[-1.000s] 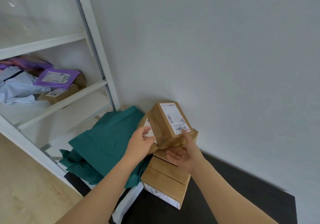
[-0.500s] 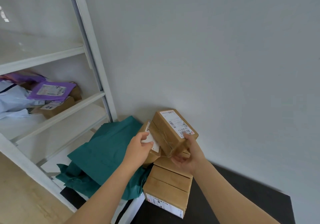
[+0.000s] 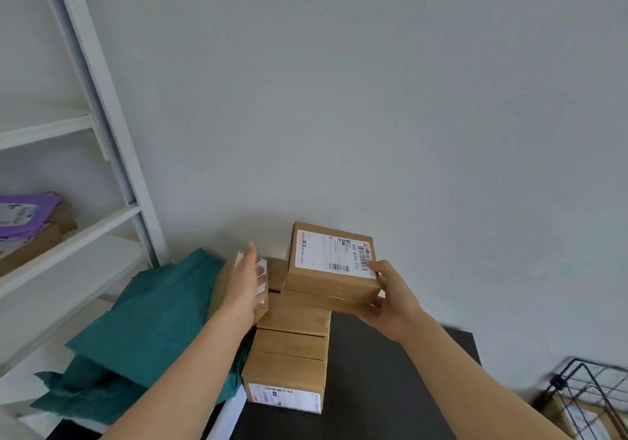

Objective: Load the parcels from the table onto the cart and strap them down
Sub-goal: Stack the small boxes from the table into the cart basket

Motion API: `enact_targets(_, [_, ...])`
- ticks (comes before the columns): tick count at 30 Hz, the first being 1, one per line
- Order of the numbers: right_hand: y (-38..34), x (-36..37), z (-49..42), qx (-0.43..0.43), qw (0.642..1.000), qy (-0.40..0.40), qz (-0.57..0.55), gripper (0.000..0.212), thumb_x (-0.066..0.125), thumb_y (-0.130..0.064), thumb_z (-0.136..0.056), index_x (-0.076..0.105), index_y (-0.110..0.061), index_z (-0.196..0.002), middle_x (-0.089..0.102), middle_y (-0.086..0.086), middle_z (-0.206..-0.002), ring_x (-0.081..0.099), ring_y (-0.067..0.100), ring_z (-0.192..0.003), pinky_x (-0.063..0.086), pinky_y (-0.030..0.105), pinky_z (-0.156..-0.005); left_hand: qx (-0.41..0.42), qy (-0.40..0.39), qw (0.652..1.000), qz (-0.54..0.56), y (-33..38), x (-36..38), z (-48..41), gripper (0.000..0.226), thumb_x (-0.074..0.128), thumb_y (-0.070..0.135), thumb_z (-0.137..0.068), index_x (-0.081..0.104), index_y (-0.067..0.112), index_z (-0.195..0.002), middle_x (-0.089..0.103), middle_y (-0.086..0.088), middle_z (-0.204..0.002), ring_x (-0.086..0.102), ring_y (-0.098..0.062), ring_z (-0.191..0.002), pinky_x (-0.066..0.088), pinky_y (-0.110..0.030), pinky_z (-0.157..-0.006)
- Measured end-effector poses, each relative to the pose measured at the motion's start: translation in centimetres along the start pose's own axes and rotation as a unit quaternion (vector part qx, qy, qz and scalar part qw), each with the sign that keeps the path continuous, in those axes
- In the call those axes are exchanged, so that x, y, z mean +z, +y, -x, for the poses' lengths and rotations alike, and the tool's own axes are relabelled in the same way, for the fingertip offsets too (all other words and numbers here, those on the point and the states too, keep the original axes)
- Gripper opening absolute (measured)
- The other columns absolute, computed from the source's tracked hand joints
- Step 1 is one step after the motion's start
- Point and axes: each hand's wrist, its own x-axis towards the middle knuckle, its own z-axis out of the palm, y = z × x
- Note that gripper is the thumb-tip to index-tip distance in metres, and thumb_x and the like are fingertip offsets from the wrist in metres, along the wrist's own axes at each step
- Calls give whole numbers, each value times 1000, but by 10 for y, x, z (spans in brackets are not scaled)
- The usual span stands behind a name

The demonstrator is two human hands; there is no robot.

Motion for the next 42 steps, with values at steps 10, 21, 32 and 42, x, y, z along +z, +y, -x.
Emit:
enact_targets(10, [42, -72, 64, -47, 990, 70, 109, 19, 60, -19, -86, 69, -14, -102, 74, 5, -91, 65, 19, -84, 54, 30, -76, 11, -265, 933, -242, -47, 33, 49, 36, 44, 55, -92, 52, 26, -111, 54, 11, -108, 45, -11, -105, 29, -30, -92])
enact_targets(21, [43, -163, 138, -90, 966, 125, 206, 26, 60, -20, -85, 70, -23, -109, 72, 9, -101, 62, 21, -96, 43, 39, -99, -69, -512, 784, -346, -102, 96, 109, 30, 64, 39, -84, 49, 34, -109, 67, 4, -106, 64, -14, -101, 48, -37, -96])
enact_targets(32, [39, -289, 181, -108, 972, 182, 100, 70, 79, -34, -71, 48, -29, -133, 58, 8, -126, 48, 31, -124, 39, 52, -105, -92, -476, 830, -276, -155, 191, 196, 51, 67, 48, -78, 49, 24, -119, 69, 2, -107, 65, -20, -101, 49, -45, -96])
enact_targets(42, [23, -456, 244, -70, 986, 137, 70, 39, 68, -30, -84, 57, -30, -121, 68, 8, -111, 63, 24, -106, 46, 46, -101, -94, -459, 845, -257, -228, 331, 324, 44, 61, 50, -81, 53, 27, -118, 69, 5, -103, 66, -15, -92, 55, -33, -73])
